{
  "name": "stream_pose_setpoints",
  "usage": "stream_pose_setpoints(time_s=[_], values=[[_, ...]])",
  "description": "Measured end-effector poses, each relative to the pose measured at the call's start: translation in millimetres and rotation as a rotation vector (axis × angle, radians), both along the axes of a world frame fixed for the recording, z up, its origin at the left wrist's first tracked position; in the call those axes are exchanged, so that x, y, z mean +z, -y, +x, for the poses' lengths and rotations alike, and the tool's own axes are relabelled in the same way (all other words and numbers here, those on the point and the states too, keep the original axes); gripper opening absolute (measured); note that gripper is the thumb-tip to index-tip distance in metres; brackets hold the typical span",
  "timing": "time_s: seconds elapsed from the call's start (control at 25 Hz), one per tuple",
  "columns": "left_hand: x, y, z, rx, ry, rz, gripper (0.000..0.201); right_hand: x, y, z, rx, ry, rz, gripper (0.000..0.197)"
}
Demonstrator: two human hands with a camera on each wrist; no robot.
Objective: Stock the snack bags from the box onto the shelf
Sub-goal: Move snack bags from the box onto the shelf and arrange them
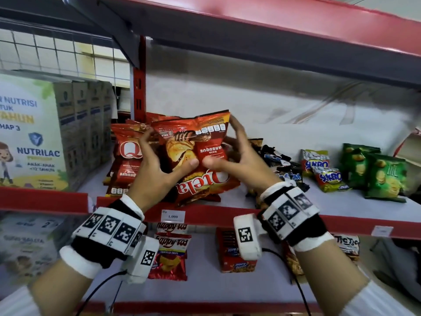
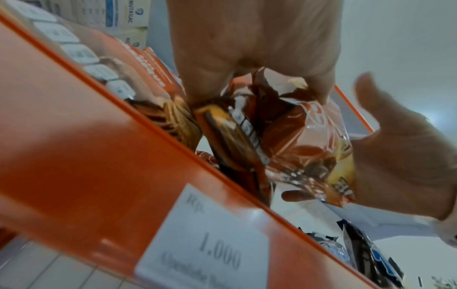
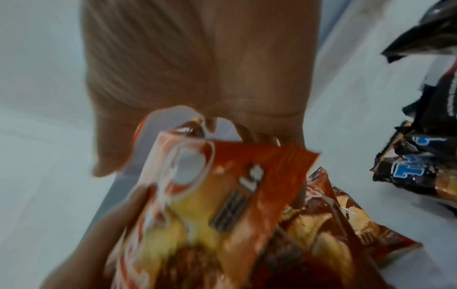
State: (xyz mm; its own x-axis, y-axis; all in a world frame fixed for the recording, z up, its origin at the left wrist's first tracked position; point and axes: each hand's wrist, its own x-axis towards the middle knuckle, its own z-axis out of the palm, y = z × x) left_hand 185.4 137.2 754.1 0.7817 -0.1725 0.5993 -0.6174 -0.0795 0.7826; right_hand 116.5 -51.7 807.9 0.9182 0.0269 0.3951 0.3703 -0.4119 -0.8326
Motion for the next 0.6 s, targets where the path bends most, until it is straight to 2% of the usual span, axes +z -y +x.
stream_pose_setpoints(time_s=[0.08, 0.2, 0.28, 0.36, 0.44, 0.52, 0.6], values=[[-3.9, 1.3, 3.0, 0.080, 0.008, 0.190, 0.111, -8.6, -8.3, 3.7, -0.057, 0.001, -0.073, 0.093], [-6.7, -1.8, 1.4, 0.120, 0.071, 0.391, 0.107, -16.6, -12.5, 10.7, -0.082, -0.016, -0.097, 0.072], [-8.9, -4.5, 0.1, 0.111, 0.129, 0.397, 0.108, -18.4, -14.7, 14.3, -0.103, -0.036, -0.146, 0.065], [-11.9, -8.7, 1.9, 0.145, 0.165, 0.322, 0.111, -19.7, -17.1, 19.6, -0.161, -0.042, -0.142, 0.067], [-13.2, -14.5, 5.1, 0.231, 0.242, 0.316, 0.101, -23.1, -19.7, 24.9, -0.236, -0.046, -0.069, 0.070], [-13.6, -21.6, 10.9, 0.333, 0.316, 0.450, 0.082, -30.1, -23.1, 28.5, -0.307, -0.037, -0.029, 0.072], [-16.5, -28.3, 16.5, 0.346, 0.325, 0.574, 0.069, -38.8, -25.5, 27.5, -0.338, -0.023, -0.045, 0.073]])
